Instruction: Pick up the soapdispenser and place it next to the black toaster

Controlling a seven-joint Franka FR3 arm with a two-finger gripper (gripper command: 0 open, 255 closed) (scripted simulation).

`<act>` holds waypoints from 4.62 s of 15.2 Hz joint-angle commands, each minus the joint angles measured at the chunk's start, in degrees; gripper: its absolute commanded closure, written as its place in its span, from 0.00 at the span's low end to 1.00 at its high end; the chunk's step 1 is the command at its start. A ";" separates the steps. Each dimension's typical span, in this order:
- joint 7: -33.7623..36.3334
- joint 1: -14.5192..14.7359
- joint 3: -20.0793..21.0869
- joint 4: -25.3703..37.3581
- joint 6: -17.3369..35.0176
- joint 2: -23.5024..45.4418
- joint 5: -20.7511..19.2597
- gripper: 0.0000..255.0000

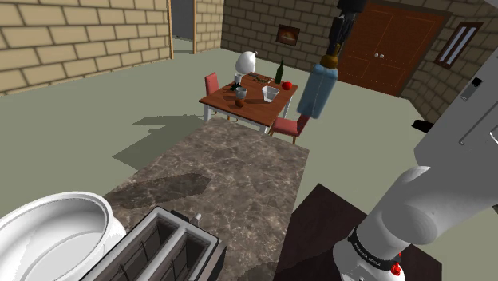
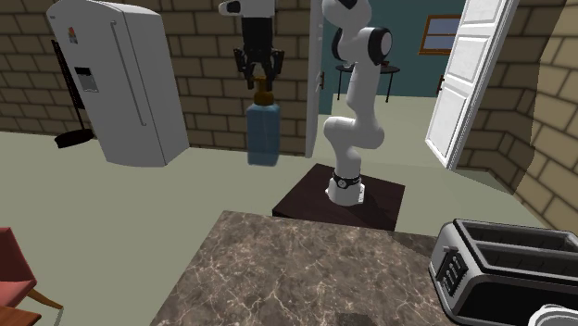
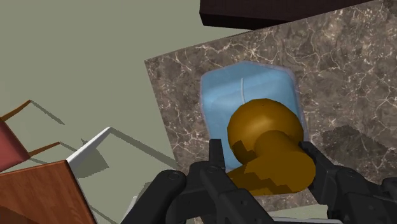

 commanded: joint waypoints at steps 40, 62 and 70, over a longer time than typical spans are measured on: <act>57.23 14.62 41.02 13.68 -5.77 7.97 8.41 1.00; 55.84 15.57 40.40 -11.17 11.87 0.06 11.56 1.00; 55.29 15.91 40.50 -18.82 18.03 -1.53 12.28 1.00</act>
